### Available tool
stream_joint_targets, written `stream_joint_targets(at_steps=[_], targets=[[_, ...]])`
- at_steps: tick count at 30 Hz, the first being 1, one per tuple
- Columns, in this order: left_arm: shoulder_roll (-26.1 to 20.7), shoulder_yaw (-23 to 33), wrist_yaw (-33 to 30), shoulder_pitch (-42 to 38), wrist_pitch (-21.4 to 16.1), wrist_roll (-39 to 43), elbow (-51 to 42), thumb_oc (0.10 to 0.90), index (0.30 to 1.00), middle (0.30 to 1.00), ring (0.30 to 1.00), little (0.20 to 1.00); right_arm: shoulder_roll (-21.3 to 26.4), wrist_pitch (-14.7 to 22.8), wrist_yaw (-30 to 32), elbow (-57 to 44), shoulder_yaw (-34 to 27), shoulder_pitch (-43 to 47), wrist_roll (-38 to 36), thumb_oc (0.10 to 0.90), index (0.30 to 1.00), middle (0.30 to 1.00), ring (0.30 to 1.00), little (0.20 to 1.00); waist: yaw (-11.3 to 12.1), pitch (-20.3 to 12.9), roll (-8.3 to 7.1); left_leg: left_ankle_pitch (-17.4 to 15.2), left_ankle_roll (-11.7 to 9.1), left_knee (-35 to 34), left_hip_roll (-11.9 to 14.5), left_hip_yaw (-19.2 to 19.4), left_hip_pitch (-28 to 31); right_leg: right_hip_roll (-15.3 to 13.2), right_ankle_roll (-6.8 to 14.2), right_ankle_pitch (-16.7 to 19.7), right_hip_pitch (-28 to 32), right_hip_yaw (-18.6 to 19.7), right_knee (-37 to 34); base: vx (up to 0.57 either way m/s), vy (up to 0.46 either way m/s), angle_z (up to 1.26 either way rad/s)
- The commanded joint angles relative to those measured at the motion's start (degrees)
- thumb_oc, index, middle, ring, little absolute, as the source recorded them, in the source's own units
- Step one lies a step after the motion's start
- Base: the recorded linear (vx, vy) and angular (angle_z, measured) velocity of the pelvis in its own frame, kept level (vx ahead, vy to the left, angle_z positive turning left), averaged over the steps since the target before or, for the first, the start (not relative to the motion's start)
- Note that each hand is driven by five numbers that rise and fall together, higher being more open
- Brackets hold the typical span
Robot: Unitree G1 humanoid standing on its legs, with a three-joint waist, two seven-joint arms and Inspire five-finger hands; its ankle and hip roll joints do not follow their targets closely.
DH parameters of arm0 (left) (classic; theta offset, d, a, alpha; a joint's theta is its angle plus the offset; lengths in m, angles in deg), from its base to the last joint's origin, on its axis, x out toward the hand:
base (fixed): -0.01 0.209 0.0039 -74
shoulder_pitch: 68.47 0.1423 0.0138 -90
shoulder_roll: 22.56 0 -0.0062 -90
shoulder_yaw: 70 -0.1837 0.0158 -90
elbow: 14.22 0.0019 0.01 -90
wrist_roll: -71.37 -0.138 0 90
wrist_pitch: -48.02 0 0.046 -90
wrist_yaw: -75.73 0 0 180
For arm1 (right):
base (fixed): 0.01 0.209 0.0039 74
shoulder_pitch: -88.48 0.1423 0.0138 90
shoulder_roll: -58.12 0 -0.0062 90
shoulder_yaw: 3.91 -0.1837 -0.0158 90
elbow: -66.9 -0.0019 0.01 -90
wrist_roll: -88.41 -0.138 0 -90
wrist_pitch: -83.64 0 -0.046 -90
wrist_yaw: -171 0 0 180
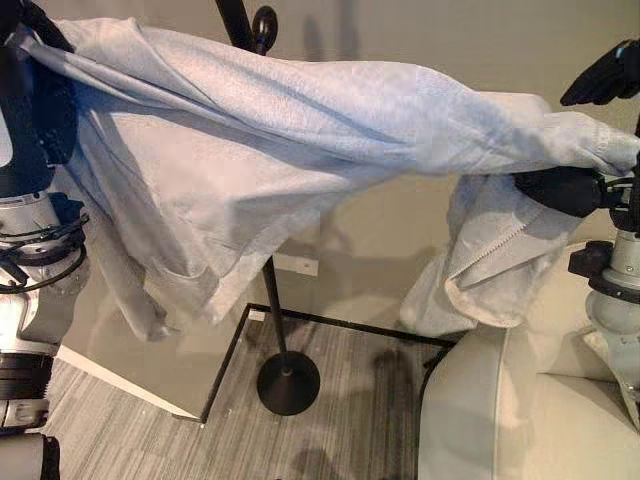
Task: Hang the clothes on the sofa on the clothes rack.
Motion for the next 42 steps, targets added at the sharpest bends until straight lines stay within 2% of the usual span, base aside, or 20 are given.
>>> stream_joint_targets(at_steps=[1,5,7,8,10,13,15,22,23,24,28,30,32,33,34,38,39,40,41,42], targets=[[-5.8,2.8,0.2,-8.2,3.5,4.3,2.1,0.400,0.300,0.300,0.300,0.300,5.4,-1.0,-0.6,1.7,-2.7,8.5,-6.2,0.400,0.300,0.300,0.300,0.300,2.0,-4.9,-0.31,-9.8,-2.8,0.2,3.0,-0.5,7.1,-4.9,6.1,8.2,0.9,-1.1,2.4,0.09,0.067,-0.19],[-6.0,-2.1,3.1,-11.5,3.3,8.0,9.4,0.400,0.300,0.300,0.300,0.300,8.7,-0.6,-4.3,5.3,3.5,14.1,-10.7,0.400,0.300,0.300,0.300,0.300,1.9,-5.2,-0.40,-10.1,-2.6,0.2,2.5,-0.8,7.2,-5.2,6.2,9.5,1.0,-1.6,2.7,0.09,0.052,-0.06],[-6.2,-8.0,5.0,-17.2,2.6,10.7,15.3,0.400,0.300,0.300,0.300,0.300,11.2,-0.8,-6.5,8.7,9.2,19.4,-12.8,0.400,0.300,0.300,0.300,0.300,1.6,-5.2,-0.34,-10.2,-2.5,0.2,2.2,-1.2,7.1,-5.3,6.2,10.4,0.7,-1.4,3.4,0.10,0.061,0.02],[-6.3,-15.8,7.1,-24.3,2.7,13.3,23.2,0.400,0.300,0.300,0.300,0.300,12.7,-0.6,-7.9,13.7,17.5,28.0,-16.4,0.400,0.300,0.300,0.300,0.300,1.2,-4.8,-0.09,-10.0,-2.3,0.2,1.8,-1.4,7.0,-5.5,6.2,11.9,0.0,-0.9,4.2,0.07,0.071,0.01],[-5.8,-20.2,9.5,-27.5,1.9,15.1,29.0,0.400,0.300,0.300,0.300,0.300,12.2,-0.3,-9.5,15.2,22.3,32.8,-19.0,0.400,0.300,0.300,0.300,0.300,0.8,-4.4,0.18,-9.9,-2.2,0.2,1.5,-1.3,6.7,-5.6,6.2,13.2,-0.8,-0.6,4.5,0.06,0.057,-0.02],[-1.3,-26.4,13.2,-30.1,0.3,17.6,36.6,0.400,0.300,0.300,0.300,0.300,10.9,0.2,-11.7,21.2,28.6,36.8,-22.8,0.400,0.300,0.300,0.300,0.300,0.9,-3.4,0.01,-9.6,-2.1,0.2,1.1,-1.3,5.3,-5.9,6.2,15.2,-1.9,-1.2,3.9,0.00,0.036,-0.06],[1.2,-26.3,14.3,-27.2,-0.1,17.6,37.2,0.400,0.300,0.300,0.300,0.300,9.3,0.0,-12.5,24.1,29.9,36.3,-23.8,0.400,0.300,0.300,0.300,0.300,1.1,-2.3,-0.19,-9.2,-2.1,0.2,1.3,-1.3,3.7,-5.9,6.2,17.0,-3.4,-1.2,3.4,-0.06,-0.005,0.02],[9.1,-19.8,14.2,-14.2,-1.4,16.4,30.0,0.400,0.300,0.300,0.300,0.300,1.9,1.3,-13.2,18.2,20.4,21.3,-23.4,0.400,0.300,0.300,0.300,0.300,1.8,-0.7,-0.69,-9.2,-1.7,0.2,1.5,-1.4,2.0,-6.2,6.2,18.4,-4.6,-1.7,2.5,-0.01,-0.009,-0.01],[12.1,-17.9,13.7,-11.4,-1.9,16.9,28.7,0.400,0.300,0.300,0.300,0.300,-1.1,1.9,-13.3,16.4,18.4,17.6,-23.0,0.400,0.300,0.300,0.300,0.300,1.8,-0.3,-0.71,-9.4,-1.5,0.2,1.5,-1.4,2.0,-6.3,6.2,18.6,-4.5,-1.8,2.4,0.00,0.000,0.00],[12.2,-18.0,13.7,-11.1,-1.8,16.8,28.4,0.400,0.300,0.300,0.300,0.300,-1.2,1.8,-13.4,15.9,18.0,16.9,-22.9,0.400,0.300,0.300,0.300,0.300,1.9,-0.5,-0.76,-9.4,-1.5,0.2,1.5,-1.4,2.0,-6.3,6.2,18.6,-4.5,-1.8,2.4,0.00,0.000,0.00],[22.0,-15.8,13.0,-5.7,-4.2,21.1,22.6,0.400,0.300,0.300,0.300,0.300,-11.9,3.8,-13.2,11.9,15.0,8.4,-24.3,0.400,0.300,0.300,0.300,0.300,2.0,0.3,-0.86,-9.7,-1.0,0.2,1.4,-1.5,2.5,-6.5,6.2,18.3,-4.3,-2.3,2.3,0.00,0.000,0.00],[26.7,-15.8,13.7,-4.4,-6.3,26.4,20.0,0.400,0.300,0.300,0.300,0.300,-17.2,4.9,-13.8,10.3,15.7,5.9,-26.3,0.400,0.300,0.300,0.300,0.300,2.0,0.4,-0.88,-9.8,-0.8,0.2,1.3,-1.6,2.8,-6.7,6.2,18.1,-4.0,-2.3,2.1,0.00,-0.007,-0.02],[32.4,-16.2,14.4,-3.4,-9.8,36.9,16.4,0.400,0.300,0.300,0.300,0.300,-23.4,6.5,-14.8,9.7,18.2,4.5,-30.9,0.400,0.300,0.300,0.300,0.300,1.9,0.8,-0.67,-9.7,-0.6,0.2,1.2,-1.5,3.1,-6.8,6.2,17.9,-4.0,-2.3,1.9,0.00,-0.005,-0.02],[32.2,-16.2,14.6,-3.3,-9.8,37.1,16.4,0.400,0.300,0.300,0.300,0.300,-23.5,6.6,-14.8,9.7,18.3,4.5,-31.0,0.400,0.300,0.300,0.300,0.300,1.8,0.7,-0.70,-9.7,-0.6,0.2,1.3,-1.5,3.2,-6.8,6.2,17.9,-4.0,-2.3,1.9,-0.02,-0.024,-0.04],[36.4,-16.6,16.5,-2.8,-12.5,48.3,12.7,0.400,0.300,0.300,0.300,0.300,-28.6,7.9,-17.3,8.6,21.2,3.4,-37.7,0.400,0.300,0.300,0.300,0.300,1.7,1.0,-0.51,-9.5,-0.5,0.2,1.2,-1.4,3.3,-6.8,6.2,17.9,-3.9,-2.3,1.7,-0.01,-0.024,-0.08],[40.1,-19.7,21.7,0.3,-15.1,58.4,6.9,0.406,0.309,0.309,0.309,0.309,-33.9,9.3,-22.2,7.0,27.2,1.3,-47.3,0.400,0.300,0.300,0.300,0.300,1.5,0.8,-0.53,-9.4,-0.6,0.2,1.3,-1.0,4.1,-6.8,6.2,18.3,-3.4,-2.2,1.3,0.00,-0.027,-0.13],[40.1,-19.7,21.7,0.3,-15.1,58.4,6.9,0.431,0.347,0.347,0.347,0.347,-33.9,9.3,-22.2,7.0,27.2,1.3,-47.3,0.400,0.300,0.300,0.300,0.300,1.5,0.7,-0.53,-9.4,-0.6,0.2,1.3,-1.0,4.1,-6.8,6.2,18.3,-3.4,-2.2,1.3,0.02,-0.016,-0.08],[40.4,-20.4,22.6,1.0,-15.3,59.2,6.0,0.499,0.448,0.448,0.448,0.448,-34.3,9.5,-23.0,6.5,28.1,0.9,-48.4,0.400,0.300,0.300,0.300,0.300,1.6,0.6,-0.56,-9.4,-0.6,0.2,1.3,-0.9,4.4,-6.8,6.2,18.3,-3.2,-2.1,1.2,0.00,0.000,0.00],[40.6,-21.0,23.6,2.3,-15.3,59.6,4.6,0.565,0.547,0.547,0.547,0.547,-34.2,9.7,-24.8,5.4,29.5,0.6,-50.0,0.547,0.521,0.521,0.521,0.521,1.6,0.3,-0.55,-9.4,-0.7,0.2,1.4,-0.7,4.7,-6.7,6.2,18.2,-2.9,-2.1,0.9,0.02,-0.036,0.01],[40.7,-21.2,24.3,2.9,-15.3,60.7,4.0,0.590,0.585,0.585,0.585,0.585,-33.9,9.6,-25.5,4.7,29.8,0.3,-50.5,0.676,0.714,0.714,0.714,0.714,1.6,0.1,-0.56,-9.4,-0.8,0.2,1.3,-0.7,4.9,-6.7,6.2,18.2,-2.7,-2.2,0.8,0.01,-0.035,0.00]])
